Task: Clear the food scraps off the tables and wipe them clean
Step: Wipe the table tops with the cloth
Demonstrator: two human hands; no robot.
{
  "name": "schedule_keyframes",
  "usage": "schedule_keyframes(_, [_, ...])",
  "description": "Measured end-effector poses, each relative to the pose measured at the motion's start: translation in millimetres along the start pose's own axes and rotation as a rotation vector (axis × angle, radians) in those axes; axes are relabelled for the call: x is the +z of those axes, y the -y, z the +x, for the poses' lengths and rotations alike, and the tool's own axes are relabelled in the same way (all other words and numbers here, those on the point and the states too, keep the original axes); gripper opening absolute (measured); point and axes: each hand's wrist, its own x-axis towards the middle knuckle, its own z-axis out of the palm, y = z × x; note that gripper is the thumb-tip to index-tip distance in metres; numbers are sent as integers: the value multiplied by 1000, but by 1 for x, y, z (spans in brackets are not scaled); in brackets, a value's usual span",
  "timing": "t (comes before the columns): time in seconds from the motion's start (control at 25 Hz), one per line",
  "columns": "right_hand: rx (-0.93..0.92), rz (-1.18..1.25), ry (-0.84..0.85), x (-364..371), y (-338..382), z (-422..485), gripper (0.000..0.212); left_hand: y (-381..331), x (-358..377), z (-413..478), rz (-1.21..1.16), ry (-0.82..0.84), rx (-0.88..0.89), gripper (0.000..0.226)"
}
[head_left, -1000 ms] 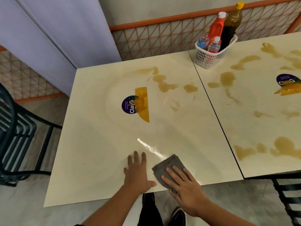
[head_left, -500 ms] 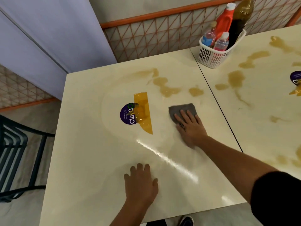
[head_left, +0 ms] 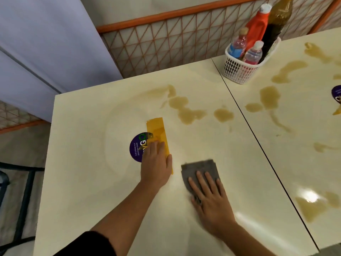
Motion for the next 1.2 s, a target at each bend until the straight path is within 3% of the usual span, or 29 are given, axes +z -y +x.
schedule_keyframes(0.28, [32,-21,-41,-8,-13,8,55,12,24,57,-28,-8,-45,64])
schedule_keyframes(0.56, [215,-18,-104,-60,-90,165,57,16,30,65,-70,-30,-78,64])
schedule_keyframes(0.8, [318,13,-41,-100,-141,253,55,17,30,63,-95,-14,-97,64])
schedule_keyframes(0.92, [349,63,-84,-91,-124,230,58,15,28,64,-117,-22,-105,65])
schedule_keyframes(1.2, [346,42,-161,-28,-46,61,59,15,30,65,-86,-30,-103,65])
